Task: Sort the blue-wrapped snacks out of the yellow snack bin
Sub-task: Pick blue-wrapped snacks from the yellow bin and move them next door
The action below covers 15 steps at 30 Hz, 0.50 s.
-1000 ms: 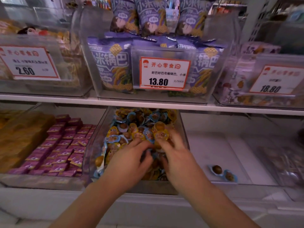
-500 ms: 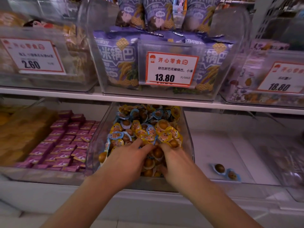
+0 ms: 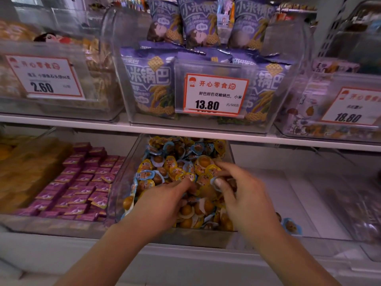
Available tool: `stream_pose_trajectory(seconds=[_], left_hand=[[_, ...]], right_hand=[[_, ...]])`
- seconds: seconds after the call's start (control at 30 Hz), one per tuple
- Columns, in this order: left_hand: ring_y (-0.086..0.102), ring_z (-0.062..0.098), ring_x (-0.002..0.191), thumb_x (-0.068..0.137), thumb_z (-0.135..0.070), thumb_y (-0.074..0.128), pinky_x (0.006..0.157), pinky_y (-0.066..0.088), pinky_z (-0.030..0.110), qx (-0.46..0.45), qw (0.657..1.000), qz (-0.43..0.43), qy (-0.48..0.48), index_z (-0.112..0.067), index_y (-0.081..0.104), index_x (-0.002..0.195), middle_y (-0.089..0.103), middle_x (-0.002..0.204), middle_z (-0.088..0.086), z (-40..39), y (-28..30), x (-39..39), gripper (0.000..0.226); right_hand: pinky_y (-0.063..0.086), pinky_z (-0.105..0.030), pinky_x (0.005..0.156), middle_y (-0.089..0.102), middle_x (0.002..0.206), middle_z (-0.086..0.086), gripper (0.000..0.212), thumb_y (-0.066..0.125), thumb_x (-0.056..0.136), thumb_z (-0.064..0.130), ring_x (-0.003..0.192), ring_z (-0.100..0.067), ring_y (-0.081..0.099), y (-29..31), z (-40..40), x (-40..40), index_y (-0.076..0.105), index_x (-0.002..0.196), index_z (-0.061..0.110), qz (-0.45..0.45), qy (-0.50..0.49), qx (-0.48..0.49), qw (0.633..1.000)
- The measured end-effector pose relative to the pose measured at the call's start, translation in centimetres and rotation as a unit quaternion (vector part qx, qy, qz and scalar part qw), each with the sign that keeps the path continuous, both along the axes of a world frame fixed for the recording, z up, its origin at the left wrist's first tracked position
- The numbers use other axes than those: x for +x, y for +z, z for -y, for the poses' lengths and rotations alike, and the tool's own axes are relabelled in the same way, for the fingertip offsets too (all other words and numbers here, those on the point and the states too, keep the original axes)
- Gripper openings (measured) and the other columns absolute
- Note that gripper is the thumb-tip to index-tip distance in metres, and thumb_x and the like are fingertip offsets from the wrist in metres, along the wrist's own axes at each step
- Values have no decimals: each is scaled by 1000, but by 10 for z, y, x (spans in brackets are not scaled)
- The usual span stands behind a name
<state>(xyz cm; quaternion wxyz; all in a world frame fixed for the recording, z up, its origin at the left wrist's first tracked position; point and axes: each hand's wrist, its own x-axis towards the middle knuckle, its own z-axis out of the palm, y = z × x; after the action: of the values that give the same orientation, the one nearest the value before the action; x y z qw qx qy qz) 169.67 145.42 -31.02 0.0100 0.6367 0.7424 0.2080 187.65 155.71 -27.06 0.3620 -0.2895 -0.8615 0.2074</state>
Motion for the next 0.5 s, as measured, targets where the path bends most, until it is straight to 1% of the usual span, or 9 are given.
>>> stream_pose_trajectory(seconds=[0.07,0.13,0.2,0.3,0.4,0.43,0.5], left_hand=[[63,10,92,95,-28,53,70,52,36,19,999,24,12,-39,50,113,66,108,-16,0,1,0,22],[61,4,82,92,-32,56,63,50,31,34,999,21,32,-40,53,108,67,99,-19,-1,1,1,18],[61,3,84,90,-40,60,63,49,28,35,999,15,34,-40,53,106,65,98,-20,-3,0,2,18],[62,9,93,83,-53,65,71,53,35,6,1000,4,23,-40,51,110,63,107,-17,-7,-2,4,33],[62,12,88,80,-50,68,66,53,36,0,999,-17,36,-40,44,102,63,99,-16,-9,-4,7,35],[63,13,86,80,-47,69,66,52,36,2,999,-9,42,-39,42,100,64,96,-15,-9,-4,7,34],[64,12,85,84,-42,68,67,52,34,12,998,30,53,-38,49,98,67,92,-15,-9,-4,7,24]], right_hand=[[40,0,80,68,101,25,31,65,94,19,97,9,60,1,2,1,66,121,33,-40,17,-72,996],[43,0,77,67,98,29,27,64,94,18,95,14,61,1,5,1,68,114,37,-68,28,-119,990],[45,-2,75,67,98,29,26,63,95,18,94,14,62,2,6,1,66,107,41,-90,37,-152,983],[46,-2,72,69,96,26,26,63,95,14,91,13,63,3,5,2,66,102,39,-115,42,-180,976],[47,-3,70,71,95,21,27,63,95,13,90,10,65,0,6,2,67,100,39,-119,47,-209,969],[48,-4,71,71,95,20,28,63,95,13,91,8,66,-2,7,2,67,99,40,-118,50,-219,967],[49,-5,73,72,96,19,28,63,95,14,93,7,67,-4,7,1,66,98,43,-105,49,-218,969]])
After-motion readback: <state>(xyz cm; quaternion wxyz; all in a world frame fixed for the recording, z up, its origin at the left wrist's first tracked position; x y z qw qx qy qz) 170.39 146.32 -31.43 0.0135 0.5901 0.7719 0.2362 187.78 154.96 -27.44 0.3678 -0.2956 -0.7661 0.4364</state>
